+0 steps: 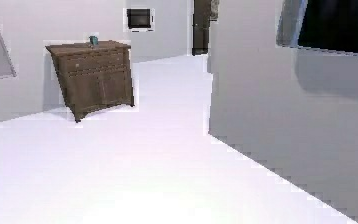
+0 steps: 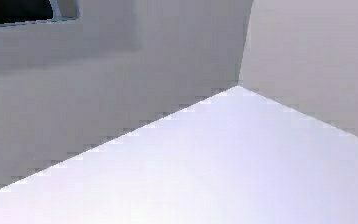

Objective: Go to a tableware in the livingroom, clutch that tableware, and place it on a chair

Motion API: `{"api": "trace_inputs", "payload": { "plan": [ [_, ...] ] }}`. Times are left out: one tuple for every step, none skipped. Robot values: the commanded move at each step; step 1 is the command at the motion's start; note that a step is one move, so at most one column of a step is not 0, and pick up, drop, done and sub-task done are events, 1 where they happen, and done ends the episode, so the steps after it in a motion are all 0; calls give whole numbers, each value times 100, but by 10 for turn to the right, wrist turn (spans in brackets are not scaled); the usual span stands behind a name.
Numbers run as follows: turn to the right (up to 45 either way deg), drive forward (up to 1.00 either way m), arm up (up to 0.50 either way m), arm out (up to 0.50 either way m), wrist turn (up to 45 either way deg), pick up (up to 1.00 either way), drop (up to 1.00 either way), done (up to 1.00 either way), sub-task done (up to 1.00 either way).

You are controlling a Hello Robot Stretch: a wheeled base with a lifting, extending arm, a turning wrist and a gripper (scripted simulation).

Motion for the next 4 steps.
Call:
{"api": "trace_inputs", "payload": {
  "plan": [
    [0, 100, 0, 0, 0, 0, 0, 0, 0],
    [0, 100, 0, 0, 0, 0, 0, 0, 0],
    [0, 65, 0, 0, 0, 0, 0, 0, 0],
    [-360, 0, 0, 0, 0, 0, 0, 0, 0]
  ]
}}
